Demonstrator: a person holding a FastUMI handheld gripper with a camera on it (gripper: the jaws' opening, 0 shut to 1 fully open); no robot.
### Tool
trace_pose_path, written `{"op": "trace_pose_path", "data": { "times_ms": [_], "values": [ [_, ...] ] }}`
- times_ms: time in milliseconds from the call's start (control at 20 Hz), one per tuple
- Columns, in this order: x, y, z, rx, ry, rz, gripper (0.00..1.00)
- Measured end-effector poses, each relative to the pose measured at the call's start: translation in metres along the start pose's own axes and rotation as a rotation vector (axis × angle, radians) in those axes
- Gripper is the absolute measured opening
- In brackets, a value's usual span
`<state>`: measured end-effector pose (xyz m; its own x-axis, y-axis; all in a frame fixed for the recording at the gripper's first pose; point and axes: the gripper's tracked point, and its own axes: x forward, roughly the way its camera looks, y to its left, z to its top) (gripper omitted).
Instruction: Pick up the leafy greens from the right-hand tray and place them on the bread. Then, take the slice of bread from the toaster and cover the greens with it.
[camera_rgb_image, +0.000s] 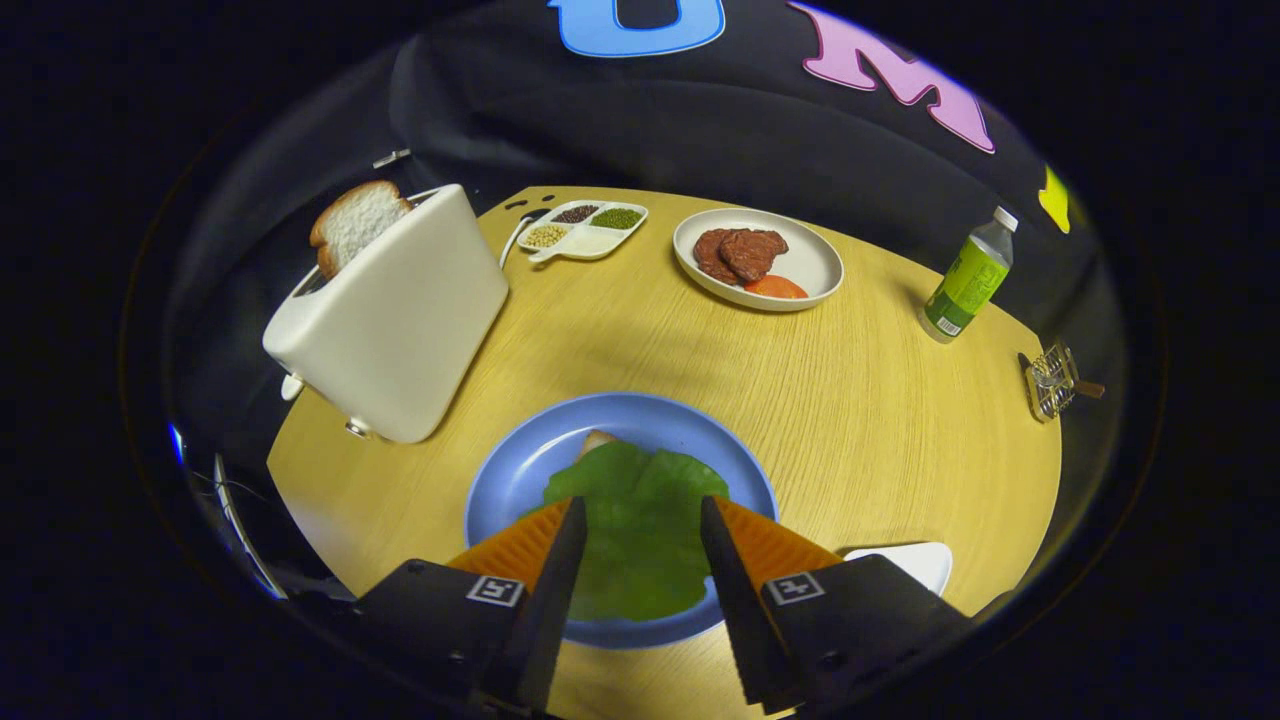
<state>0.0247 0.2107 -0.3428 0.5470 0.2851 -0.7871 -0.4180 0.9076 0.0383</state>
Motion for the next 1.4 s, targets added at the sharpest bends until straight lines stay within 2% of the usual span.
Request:
{"op": "trace_pose_path", "data": {
  "times_ms": [150,450,700,1050,1400],
  "values": [
    [-0.018,0.004,0.02,0.005,-0.057,0.017,1.0],
    [-0.068,0.015,0.093,-0.026,-0.245,0.031,0.99],
    [-0.098,0.044,0.152,-0.028,-0.37,0.065,0.99],
    [-0.098,0.104,0.196,-0.063,-0.421,0.141,0.99],
    [-0.072,0.181,0.217,-0.155,-0.426,0.223,0.99]
  ]
}}
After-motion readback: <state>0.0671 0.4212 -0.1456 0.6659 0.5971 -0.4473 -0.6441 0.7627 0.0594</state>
